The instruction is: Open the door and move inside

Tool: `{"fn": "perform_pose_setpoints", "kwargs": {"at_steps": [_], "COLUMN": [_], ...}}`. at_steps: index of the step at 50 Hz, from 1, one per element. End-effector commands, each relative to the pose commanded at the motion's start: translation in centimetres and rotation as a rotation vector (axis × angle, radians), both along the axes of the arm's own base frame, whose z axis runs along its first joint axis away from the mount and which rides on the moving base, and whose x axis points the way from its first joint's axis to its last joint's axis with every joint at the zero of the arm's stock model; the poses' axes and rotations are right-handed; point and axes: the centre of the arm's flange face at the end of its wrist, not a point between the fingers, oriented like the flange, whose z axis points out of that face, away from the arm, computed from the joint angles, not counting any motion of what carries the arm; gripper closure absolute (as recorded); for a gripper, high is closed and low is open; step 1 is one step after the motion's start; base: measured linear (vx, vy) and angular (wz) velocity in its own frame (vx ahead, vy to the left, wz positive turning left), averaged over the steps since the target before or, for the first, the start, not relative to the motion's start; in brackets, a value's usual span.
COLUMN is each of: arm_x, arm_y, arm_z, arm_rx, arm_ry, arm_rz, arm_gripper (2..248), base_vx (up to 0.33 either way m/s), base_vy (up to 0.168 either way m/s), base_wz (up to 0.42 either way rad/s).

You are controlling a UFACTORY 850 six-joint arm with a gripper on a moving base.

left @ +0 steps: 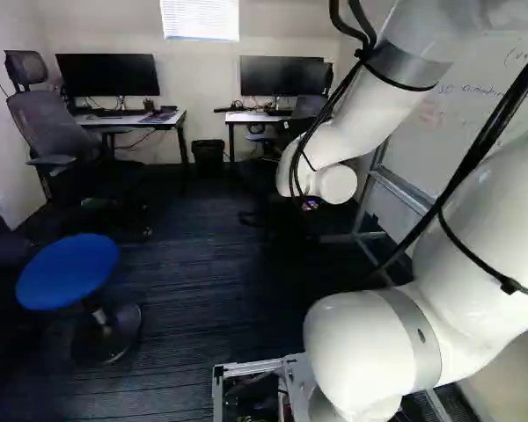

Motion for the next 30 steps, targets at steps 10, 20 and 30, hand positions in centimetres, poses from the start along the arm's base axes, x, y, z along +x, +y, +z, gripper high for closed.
{"fn": "perform_pose_setpoints", "kwargs": {"at_steps": [10,20,30], "arm_x": [-1.6,-3.7,-5.7], "arm_y": [0.0,-0.1,-0.1], "arm_z": [-1.2,-2.6,-4.0], "arm_rx": [0.004,0.008,0.012], "arm_ry": [0.015,0.033,0.051], "arm_rz": [-0.006,-0.013,-0.02], "arm_gripper": [3,3,3], "base_vx": [0.0,0.0,0.0], "base_vy": [0.0,0.0,0.0], "base_wz": [0.0,0.0,0.0]}}
